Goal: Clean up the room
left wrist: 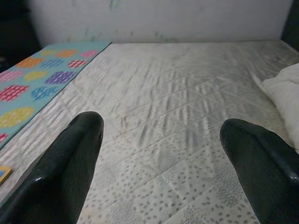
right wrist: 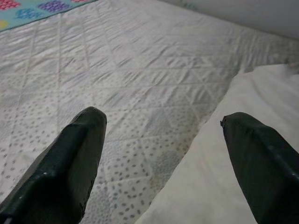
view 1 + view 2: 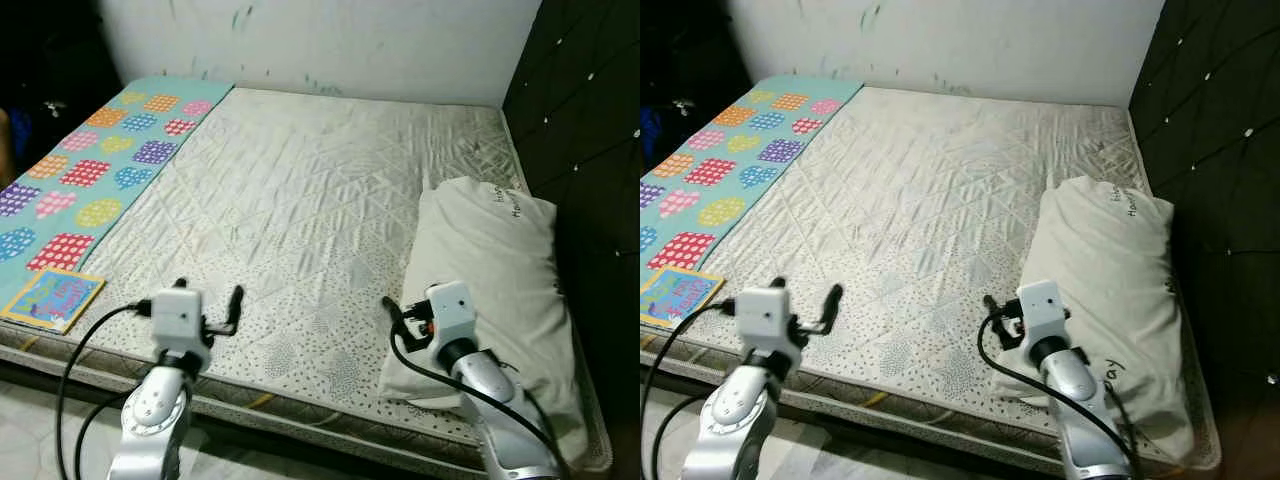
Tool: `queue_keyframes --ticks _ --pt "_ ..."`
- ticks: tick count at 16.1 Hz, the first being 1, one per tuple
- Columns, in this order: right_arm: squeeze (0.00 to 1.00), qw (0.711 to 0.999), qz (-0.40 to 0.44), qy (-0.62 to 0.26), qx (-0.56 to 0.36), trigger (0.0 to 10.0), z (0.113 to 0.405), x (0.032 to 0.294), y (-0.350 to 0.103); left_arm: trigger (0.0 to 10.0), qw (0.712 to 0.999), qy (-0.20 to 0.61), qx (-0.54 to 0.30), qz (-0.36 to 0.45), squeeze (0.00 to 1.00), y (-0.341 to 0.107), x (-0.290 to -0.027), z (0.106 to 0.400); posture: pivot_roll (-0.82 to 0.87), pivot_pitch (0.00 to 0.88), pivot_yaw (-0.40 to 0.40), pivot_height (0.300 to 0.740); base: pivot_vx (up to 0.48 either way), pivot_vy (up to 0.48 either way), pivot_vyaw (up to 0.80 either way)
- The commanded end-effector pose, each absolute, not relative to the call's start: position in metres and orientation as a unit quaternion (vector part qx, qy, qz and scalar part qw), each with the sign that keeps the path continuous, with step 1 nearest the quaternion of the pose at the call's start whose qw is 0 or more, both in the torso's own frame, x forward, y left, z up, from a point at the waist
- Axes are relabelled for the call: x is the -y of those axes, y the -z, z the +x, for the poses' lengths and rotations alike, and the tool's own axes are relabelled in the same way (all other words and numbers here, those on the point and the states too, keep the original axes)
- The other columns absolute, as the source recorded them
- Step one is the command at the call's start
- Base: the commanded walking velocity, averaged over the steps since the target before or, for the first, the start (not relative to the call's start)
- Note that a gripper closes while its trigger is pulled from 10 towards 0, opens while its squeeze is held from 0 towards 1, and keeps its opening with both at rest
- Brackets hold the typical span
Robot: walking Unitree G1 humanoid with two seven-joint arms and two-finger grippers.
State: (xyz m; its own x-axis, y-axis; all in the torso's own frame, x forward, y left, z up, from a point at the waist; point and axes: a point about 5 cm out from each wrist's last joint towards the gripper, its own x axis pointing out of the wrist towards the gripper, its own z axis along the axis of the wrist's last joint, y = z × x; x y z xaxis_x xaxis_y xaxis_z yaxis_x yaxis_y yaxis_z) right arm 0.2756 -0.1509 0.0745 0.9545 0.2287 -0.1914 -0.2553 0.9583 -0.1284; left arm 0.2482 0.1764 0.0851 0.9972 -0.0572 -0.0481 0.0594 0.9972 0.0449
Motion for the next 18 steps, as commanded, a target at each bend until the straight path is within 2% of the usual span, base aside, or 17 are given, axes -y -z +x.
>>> queue_keyframes --ticks 1,2,4,7,13,17,18 --pt "0.00 0.988 -0.080 -0.111 -0.074 10.0 0.276 0.150 -0.081 10.0 0.999 0.005 -0.022 0.023 0.00 -0.087 -0.183 0.248 -0.17 0.000 0.025 0.740 0.000 0.000 0.00" --pt "0.00 0.985 -0.114 -0.113 -0.055 10.0 0.277 0.153 -0.086 10.0 0.999 -0.018 -0.021 0.021 0.00 -0.085 -0.189 0.248 -0.18 0.000 0.025 0.740 0.000 0.000 0.00" --pt "0.00 0.989 -0.073 -0.100 -0.075 10.0 0.276 0.158 -0.089 10.0 0.999 -0.034 -0.036 0.008 0.00 -0.083 -0.194 0.249 -0.18 0.000 0.027 0.740 0.000 0.000 0.00" --pt "0.00 0.990 -0.062 -0.095 -0.082 10.0 0.276 0.160 -0.087 10.0 0.999 -0.029 -0.044 0.001 0.00 -0.082 -0.188 0.252 -0.18 0.000 0.027 0.740 0.000 0.000 0.00" --pt "0.00 0.990 -0.062 -0.091 -0.088 10.0 0.281 0.159 -0.089 10.0 0.997 0.001 -0.050 -0.053 0.00 -0.085 -0.172 0.257 -0.18 0.000 0.033 0.740 0.000 0.000 -0.77" --pt "0.00 0.990 -0.059 -0.091 -0.092 10.0 0.279 0.157 -0.087 10.0 0.996 -0.014 -0.061 -0.064 0.00 -0.082 -0.178 0.257 -0.18 0.000 0.037 0.740 0.000 0.000 -0.80" --pt "0.00 0.990 -0.055 -0.092 -0.087 10.0 0.279 0.156 -0.087 10.0 0.996 -0.013 -0.061 -0.063 0.00 -0.083 -0.178 0.257 -0.18 0.000 0.037 0.740 0.000 0.000 0.00"
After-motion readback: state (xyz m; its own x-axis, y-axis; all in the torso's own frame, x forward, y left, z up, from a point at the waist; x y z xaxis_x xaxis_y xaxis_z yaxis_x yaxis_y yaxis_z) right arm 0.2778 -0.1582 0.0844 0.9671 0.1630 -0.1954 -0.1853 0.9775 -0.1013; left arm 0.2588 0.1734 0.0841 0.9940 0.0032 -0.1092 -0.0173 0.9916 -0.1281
